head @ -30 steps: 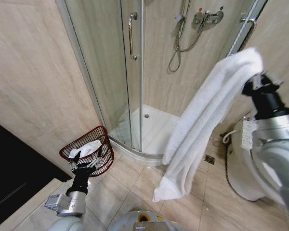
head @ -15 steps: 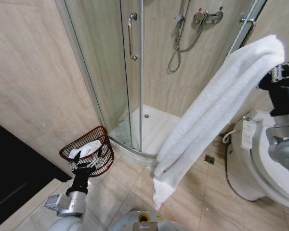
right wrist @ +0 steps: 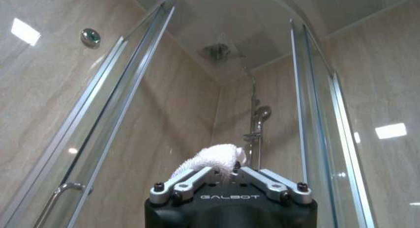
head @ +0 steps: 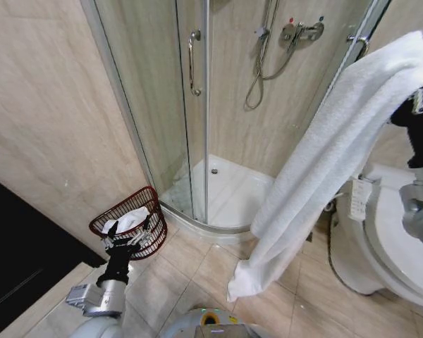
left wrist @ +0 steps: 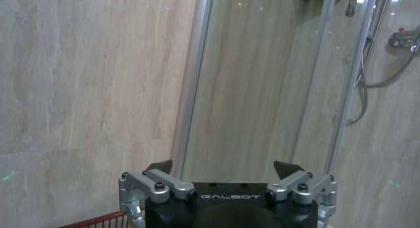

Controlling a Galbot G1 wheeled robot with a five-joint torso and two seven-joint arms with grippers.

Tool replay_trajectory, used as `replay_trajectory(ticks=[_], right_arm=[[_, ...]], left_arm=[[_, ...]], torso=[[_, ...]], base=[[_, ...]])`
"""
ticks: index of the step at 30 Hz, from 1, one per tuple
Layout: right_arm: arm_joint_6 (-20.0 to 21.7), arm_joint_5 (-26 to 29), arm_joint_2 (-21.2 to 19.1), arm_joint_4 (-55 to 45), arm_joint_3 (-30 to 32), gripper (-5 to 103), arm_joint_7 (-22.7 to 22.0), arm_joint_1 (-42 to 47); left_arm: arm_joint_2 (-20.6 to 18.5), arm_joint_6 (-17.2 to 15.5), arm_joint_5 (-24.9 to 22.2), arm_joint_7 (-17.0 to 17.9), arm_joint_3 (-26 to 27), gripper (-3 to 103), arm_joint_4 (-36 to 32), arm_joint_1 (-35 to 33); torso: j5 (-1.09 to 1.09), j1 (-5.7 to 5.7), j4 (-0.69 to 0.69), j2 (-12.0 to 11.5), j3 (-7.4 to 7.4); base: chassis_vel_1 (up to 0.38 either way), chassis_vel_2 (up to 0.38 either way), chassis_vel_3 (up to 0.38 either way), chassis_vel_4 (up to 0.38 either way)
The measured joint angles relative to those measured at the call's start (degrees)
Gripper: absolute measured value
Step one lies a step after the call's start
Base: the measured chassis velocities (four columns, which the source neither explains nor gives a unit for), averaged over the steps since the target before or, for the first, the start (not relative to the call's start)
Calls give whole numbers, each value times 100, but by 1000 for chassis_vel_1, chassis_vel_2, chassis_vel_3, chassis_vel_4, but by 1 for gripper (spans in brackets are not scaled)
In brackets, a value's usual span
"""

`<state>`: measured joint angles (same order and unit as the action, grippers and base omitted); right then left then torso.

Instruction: Discard the used towel into the hamper.

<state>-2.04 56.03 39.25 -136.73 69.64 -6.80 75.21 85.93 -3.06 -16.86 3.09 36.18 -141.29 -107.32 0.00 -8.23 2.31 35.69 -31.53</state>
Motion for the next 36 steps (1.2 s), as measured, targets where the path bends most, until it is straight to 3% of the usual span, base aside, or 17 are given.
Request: replay_trajectory(ticks=[36], right_arm=[[-83,-3,79,55,29,1,101,14]], left_arm=[[0,0,0,0,0,100,0,0]], torso=[[0,-421,0,938,-516]], base=[[0,0,0,0]])
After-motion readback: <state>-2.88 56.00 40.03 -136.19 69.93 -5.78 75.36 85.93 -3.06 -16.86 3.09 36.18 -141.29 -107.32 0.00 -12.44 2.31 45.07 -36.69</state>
